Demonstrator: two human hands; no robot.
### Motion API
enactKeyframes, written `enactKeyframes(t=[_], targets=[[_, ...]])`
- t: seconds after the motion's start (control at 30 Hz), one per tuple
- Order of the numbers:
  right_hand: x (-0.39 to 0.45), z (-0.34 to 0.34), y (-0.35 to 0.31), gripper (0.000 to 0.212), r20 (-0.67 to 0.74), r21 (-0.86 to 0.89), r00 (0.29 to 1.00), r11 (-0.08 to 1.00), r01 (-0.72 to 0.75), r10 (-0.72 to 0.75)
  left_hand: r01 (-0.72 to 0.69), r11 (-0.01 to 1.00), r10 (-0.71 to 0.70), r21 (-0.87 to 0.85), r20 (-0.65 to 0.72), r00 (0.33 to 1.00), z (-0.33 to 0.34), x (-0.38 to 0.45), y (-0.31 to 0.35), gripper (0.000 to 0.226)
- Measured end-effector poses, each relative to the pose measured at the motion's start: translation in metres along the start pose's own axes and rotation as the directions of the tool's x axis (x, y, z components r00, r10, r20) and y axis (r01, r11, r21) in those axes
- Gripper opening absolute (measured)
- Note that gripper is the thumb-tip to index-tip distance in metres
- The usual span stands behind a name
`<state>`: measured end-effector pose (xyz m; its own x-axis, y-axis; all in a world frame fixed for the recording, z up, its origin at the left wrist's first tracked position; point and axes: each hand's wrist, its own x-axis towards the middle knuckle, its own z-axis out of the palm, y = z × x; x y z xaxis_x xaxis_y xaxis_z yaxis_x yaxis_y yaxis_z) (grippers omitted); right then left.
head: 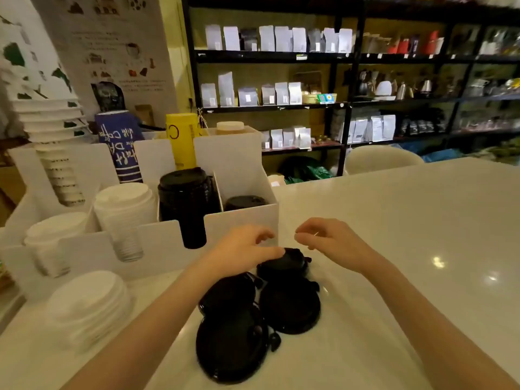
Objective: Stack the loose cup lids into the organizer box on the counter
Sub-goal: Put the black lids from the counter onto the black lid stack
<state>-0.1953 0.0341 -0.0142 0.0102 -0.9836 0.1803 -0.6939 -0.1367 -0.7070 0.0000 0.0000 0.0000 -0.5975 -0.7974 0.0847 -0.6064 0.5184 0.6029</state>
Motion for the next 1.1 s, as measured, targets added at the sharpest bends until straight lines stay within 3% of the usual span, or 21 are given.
enactKeyframes(t=[0.07, 0.23, 0.43, 0.7, 0.83, 0.97, 1.1], targets=[[0.000, 0.004, 0.004, 0.022, -0.005, 0.026, 0.999, 0.999, -0.044, 0.044, 0.048, 0.996, -0.052, 0.080, 0.052, 0.997, 0.003, 0.003, -0.002, 0.059], [0.000, 0.012, 0.014, 0.033, 0.041, 0.022, 0.995, 0.995, -0.093, 0.093, 0.119, 0.988, -0.133, 0.094, 0.149, 0.980, 0.013, 0.009, -0.012, 0.073], [0.000, 0.015, 0.012, 0.026, 0.016, -0.001, 0.997, 0.997, -0.072, 0.072, 0.101, 0.991, -0.110, 0.089, 0.097, 0.989, 0.015, 0.012, -0.012, 0.074], [0.000, 0.002, -0.025, 0.021, -0.266, 0.103, 0.962, 0.990, 0.097, -0.067, -0.036, 0.997, 0.016, -0.075, -0.246, 0.969, -0.031, -0.006, 0.009, 0.073], [0.013, -0.003, -0.059, 0.019, -0.332, 0.063, 0.921, 0.970, 0.235, -0.202, -0.103, 0.994, 0.073, -0.045, -0.436, 0.897, -0.060, -0.019, 0.018, 0.078], [0.038, -0.003, -0.092, 0.021, -0.357, 0.105, 0.894, 0.940, 0.325, -0.269, -0.146, 0.988, 0.093, -0.040, -0.605, 0.791, -0.084, -0.029, 0.016, 0.066], [0.065, 0.010, -0.121, 0.024, -0.387, 0.196, 0.874, 0.901, 0.388, -0.293, -0.153, 0.986, 0.064, -0.070, -0.685, 0.726, -0.105, -0.030, 0.001, 0.050]])
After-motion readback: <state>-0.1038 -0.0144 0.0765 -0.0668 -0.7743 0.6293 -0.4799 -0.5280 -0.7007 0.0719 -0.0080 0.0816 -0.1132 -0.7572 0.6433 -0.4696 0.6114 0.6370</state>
